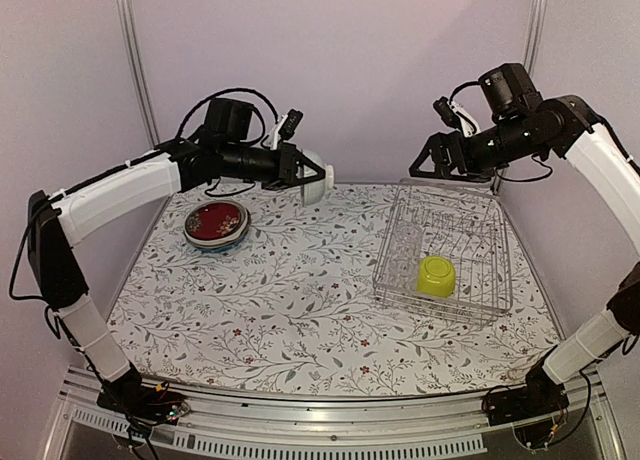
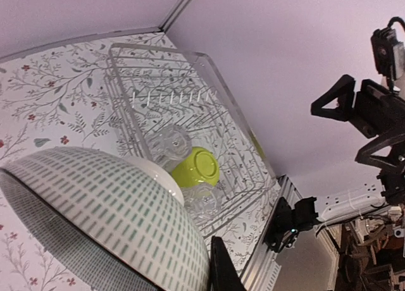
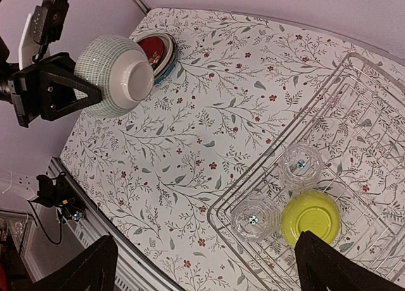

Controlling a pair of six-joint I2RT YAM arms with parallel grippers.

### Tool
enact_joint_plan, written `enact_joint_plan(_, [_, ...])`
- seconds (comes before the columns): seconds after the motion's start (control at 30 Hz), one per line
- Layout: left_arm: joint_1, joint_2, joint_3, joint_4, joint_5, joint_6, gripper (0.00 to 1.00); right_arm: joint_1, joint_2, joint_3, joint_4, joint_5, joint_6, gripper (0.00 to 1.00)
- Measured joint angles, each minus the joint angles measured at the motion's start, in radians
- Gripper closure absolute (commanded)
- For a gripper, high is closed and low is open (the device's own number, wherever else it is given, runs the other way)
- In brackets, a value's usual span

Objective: Unload the mixed dishes from the dish rack
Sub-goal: Place the bowl at the corner of the board.

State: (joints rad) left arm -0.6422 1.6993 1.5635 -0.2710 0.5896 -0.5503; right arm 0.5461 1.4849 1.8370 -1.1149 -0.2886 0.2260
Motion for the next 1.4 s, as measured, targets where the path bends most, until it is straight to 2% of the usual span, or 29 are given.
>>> enact_joint_plan(0.23, [0.025,-0.010,0.053,-0.407,-0.314,0.116,1.00,-0.013,-0.035,-0.061,-0.002,0.051,-0.015,0.01])
enact_joint_plan(0.47, [0.163,-0.114,-0.105,-0.582,-0.583,0.085,1.00,-0.019,-0.065,-0.124,0.009,0.084,-0.022,0.01])
enact_joint_plan(0.63, [0.242,-0.132,-0.154,-0.656,-0.733,0.047,1.00,-0.021,-0.066,-0.158,0.012,0.095,-0.029,0.01])
enact_joint_plan(0.9, [0.314,-0.067,-0.237,-0.685,-0.838,0.003,1.00,-0.023,-0.066,-0.204,0.016,0.098,-0.037,0.01])
enact_joint_plan(1.13, [0.376,-0.031,-0.287,-0.680,-0.850,-0.004,1.00,-0.024,-0.066,-0.229,0.014,0.122,-0.046,0.01])
enact_joint_plan(1.4, [0.392,0.040,-0.287,-0.655,-0.853,0.000,1.00,-0.024,-0.066,-0.253,0.009,0.137,-0.048,0.01])
